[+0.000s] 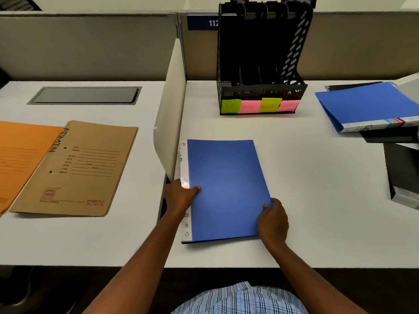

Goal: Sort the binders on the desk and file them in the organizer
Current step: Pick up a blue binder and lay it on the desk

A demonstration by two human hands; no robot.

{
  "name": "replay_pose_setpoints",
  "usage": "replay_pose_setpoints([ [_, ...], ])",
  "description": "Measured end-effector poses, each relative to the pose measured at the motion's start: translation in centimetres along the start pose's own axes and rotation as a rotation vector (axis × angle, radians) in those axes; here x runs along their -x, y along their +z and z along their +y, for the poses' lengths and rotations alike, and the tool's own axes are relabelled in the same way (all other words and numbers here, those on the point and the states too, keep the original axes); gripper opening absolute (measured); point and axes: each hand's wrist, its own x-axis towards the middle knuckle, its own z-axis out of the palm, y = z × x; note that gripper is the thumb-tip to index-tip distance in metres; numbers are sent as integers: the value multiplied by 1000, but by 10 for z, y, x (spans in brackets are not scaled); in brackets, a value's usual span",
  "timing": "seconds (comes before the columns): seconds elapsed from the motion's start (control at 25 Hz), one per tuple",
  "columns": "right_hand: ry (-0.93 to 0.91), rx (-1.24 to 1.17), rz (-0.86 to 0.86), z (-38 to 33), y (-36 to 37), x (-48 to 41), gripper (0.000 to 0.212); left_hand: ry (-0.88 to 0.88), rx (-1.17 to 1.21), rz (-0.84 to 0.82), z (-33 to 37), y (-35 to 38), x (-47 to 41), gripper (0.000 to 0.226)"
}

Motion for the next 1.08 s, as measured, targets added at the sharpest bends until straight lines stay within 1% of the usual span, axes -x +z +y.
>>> replay_pose_setpoints([
  [0.04,-8,7,1,0,2,2,30,26,-92,35,-2,-2,-1,44],
  [0.08,-12,10,3,0,3,3,29,50,-137,39,-4,-3,-2,46],
  [0.2,-51,52,27,2,4,6,19,58,-96,-34,-6,-7,-3,47],
  [0.28,-83,95,50,2,6,9,18,44,-80,-52,-6,-9,-3,43],
  [0.4,-98,151,70,0,9,12,21,26,-70,-35,-5,-8,-1,41],
  [0.6,-175,221,104,2,8,15,14,-25,-125,-11,-7,-8,4,52],
  [0.72,-234,291,70,5,10,17,12,-1,-133,17,-6,-8,9,54],
  [0.8,-245,290,75,7,11,18,14,39,-148,71,-5,-5,14,55],
  [0.88,-258,279,80,9,12,18,17,123,-233,157,-7,3,22,56],
  [0.92,-271,274,78,10,12,17,18,178,-319,183,-10,9,26,60],
  [1.0,-302,266,57,12,11,16,18,292,-567,188,-16,21,34,70],
  [1.08,-327,253,13,16,8,16,19,389,-740,163,-23,32,36,72],
])
